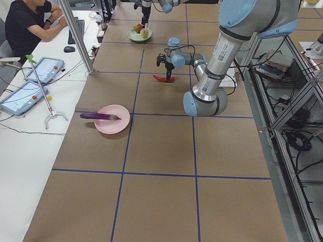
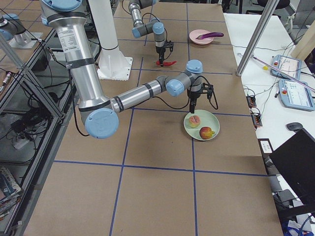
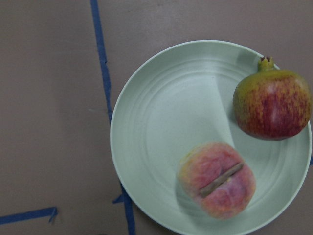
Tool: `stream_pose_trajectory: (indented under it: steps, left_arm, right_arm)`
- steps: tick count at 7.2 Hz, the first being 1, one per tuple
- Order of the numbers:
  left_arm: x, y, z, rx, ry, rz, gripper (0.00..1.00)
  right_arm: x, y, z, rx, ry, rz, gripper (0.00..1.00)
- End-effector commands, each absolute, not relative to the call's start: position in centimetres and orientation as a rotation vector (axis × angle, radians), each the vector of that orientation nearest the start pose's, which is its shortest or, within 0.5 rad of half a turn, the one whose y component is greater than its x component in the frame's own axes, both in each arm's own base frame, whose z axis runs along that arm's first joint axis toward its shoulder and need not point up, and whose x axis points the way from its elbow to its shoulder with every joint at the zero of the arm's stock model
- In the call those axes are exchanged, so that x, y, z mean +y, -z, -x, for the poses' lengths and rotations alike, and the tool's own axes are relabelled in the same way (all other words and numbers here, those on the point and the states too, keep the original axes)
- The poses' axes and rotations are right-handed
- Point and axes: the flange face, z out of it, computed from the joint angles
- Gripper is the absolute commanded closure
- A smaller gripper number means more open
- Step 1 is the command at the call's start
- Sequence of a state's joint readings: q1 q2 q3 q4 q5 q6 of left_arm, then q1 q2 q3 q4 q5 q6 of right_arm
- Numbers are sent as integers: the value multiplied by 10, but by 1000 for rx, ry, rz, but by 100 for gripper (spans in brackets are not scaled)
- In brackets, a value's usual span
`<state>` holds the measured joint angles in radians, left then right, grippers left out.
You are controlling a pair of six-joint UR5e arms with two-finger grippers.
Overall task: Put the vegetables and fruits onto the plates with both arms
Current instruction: 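Release the peach with the right gripper while the left gripper lifts the chili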
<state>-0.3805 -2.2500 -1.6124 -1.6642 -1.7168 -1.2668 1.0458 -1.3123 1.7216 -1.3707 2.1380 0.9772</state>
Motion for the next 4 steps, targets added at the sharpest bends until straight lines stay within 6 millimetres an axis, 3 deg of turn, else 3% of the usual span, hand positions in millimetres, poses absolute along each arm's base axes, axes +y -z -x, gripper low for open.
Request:
stream_pose_trajectory:
  steps: [1,2,3,4]
  left_arm:
    - [-367,-235,-602,813,11,-136,100]
    - [-365,-236,-598,816,8,-136,100]
    - [-368,-230,-591,830,13,-143,100]
    - [-410,-219,-549,852,90,-187,100]
  right_arm:
    - [-503,-416,201,-896,-226,-4,0]
    - [-466,-416,182,-915,-215,12,0]
    - [-441,-416,162,-938,-220,31,0]
    - [-427,-413,144,-961,-231,43,0]
